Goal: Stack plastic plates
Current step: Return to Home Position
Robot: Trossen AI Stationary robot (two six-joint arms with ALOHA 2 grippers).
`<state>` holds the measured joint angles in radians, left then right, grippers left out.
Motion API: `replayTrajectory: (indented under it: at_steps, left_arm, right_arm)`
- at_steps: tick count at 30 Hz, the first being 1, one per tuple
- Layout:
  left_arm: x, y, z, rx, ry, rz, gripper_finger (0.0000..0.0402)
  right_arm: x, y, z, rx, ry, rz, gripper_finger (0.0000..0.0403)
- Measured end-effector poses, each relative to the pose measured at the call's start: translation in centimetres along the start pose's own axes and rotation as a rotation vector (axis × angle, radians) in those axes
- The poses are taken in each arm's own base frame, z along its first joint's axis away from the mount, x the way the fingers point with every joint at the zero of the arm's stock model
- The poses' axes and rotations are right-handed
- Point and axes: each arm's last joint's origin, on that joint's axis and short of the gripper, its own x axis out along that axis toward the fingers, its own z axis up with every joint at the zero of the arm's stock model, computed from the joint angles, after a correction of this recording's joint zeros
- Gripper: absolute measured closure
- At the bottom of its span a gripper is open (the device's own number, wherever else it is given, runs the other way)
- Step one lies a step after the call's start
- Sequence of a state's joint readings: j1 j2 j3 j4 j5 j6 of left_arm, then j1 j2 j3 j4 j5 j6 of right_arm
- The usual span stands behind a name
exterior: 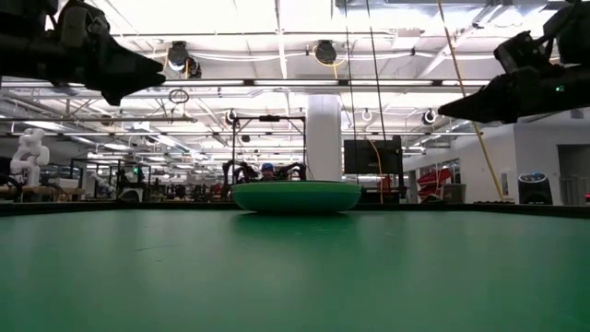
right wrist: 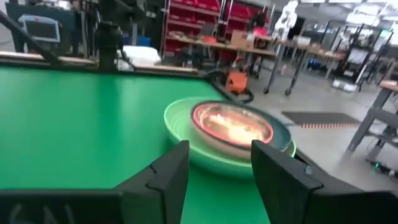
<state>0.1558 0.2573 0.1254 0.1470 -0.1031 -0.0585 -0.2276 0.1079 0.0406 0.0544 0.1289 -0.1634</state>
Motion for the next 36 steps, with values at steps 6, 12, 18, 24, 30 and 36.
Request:
replayTrajectory:
  at_steps: [6,12,18,24,30,36]
  left_arm:
    - [-0.5,0.1,-0.1,0.021,0.01,0.001,0.0222]
    - [-0.5,0.1,-1.4,0.002,-0.007,0.0,0.0222]
    - [-1.3,0.2,-0.4,0.021,-0.051,-0.001,0.0222]
    - [-2.2,0.3,-0.3,0.045,-0.039,0.0,0.0222]
    - [-1.7,0.3,-2.3,-0.009,-0.006,0.001,0.0222]
    - [-3.0,0.2,2.4,-0.039,-0.137,-0.011,0.0222]
  right_arm:
    - [-0.4,-0.1,-0.1,-0.058,-0.001,-0.033,0.0239]
    - [-0.4,-0.2,0.0,-0.104,-0.001,-0.053,0.0239]
    - [-0.7,-0.3,0.2,-0.121,-0.029,-0.062,0.0239]
    - [-0.7,-0.3,0.1,-0.112,-0.024,-0.06,0.0239]
    - [-0.7,-0.3,0.1,-0.104,-0.023,-0.058,0.0239]
    - [-0.7,-0.3,0.1,-0.091,-0.023,-0.057,0.0239]
